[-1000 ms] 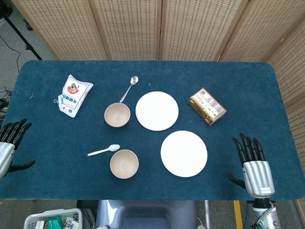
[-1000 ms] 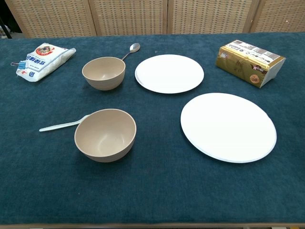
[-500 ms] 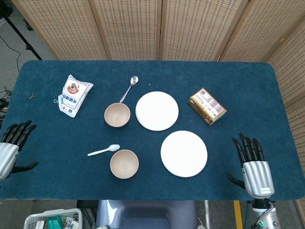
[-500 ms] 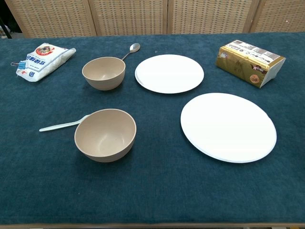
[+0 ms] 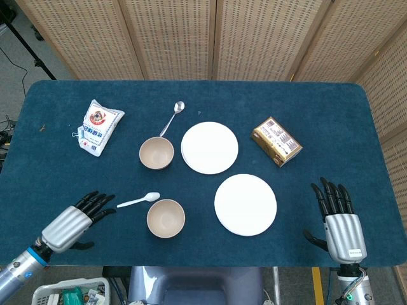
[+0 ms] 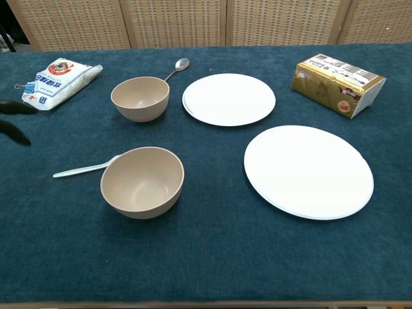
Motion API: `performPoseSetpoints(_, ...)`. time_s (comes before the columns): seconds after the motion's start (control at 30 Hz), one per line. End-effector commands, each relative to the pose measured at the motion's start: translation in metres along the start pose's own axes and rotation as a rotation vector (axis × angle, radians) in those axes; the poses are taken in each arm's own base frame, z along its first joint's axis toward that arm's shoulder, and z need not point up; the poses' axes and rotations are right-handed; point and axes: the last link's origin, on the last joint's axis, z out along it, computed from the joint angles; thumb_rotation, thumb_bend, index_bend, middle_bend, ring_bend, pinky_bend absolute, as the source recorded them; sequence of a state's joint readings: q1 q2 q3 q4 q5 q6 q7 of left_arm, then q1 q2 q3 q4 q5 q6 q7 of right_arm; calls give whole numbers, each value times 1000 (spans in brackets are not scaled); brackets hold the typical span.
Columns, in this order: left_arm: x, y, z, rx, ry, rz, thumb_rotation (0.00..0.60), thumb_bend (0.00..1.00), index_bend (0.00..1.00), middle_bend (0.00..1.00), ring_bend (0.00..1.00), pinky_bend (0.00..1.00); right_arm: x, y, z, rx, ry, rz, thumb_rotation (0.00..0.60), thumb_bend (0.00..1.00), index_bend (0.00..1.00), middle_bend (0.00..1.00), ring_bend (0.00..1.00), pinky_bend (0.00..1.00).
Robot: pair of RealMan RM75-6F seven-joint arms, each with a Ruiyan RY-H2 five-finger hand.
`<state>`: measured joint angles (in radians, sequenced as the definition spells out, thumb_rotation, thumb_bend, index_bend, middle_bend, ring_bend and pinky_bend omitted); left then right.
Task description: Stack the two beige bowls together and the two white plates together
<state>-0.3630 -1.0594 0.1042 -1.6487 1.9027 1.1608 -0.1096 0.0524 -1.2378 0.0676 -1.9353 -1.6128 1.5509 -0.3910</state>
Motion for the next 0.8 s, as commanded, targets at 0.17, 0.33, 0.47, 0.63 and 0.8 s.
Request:
performPoseSetpoints(0.17,-15,31,35,-58,5,-84,600,72,421,0,0,0,-2,1,1,-3,-10,-4,600,0,15,0,0,0)
performPoseSetpoints(0.33,-21,45,49,-77,37,-99,600,87,429,0,0,0,-3,1,1,-3,-12,-4,600,0,15,0,0,0)
performPoseSetpoints(0.47,-24,54,61,-91,67,-93,600,102,429,0,0,0,-2,2,2,-7,-11,-4,600,0,15,0,0,0)
performPoseSetpoints(0.63,-26,61,74,-96,89,-71,600,186,430,0,0,0,-2,3,2,-11,-12,0,600,0,15,0,0,0)
performPoseSetpoints(0.8,-31,67,85,-96,83,-42,600,204,430,0,0,0,-1,4,3,-17,-9,5,600,0,15,0,0,0)
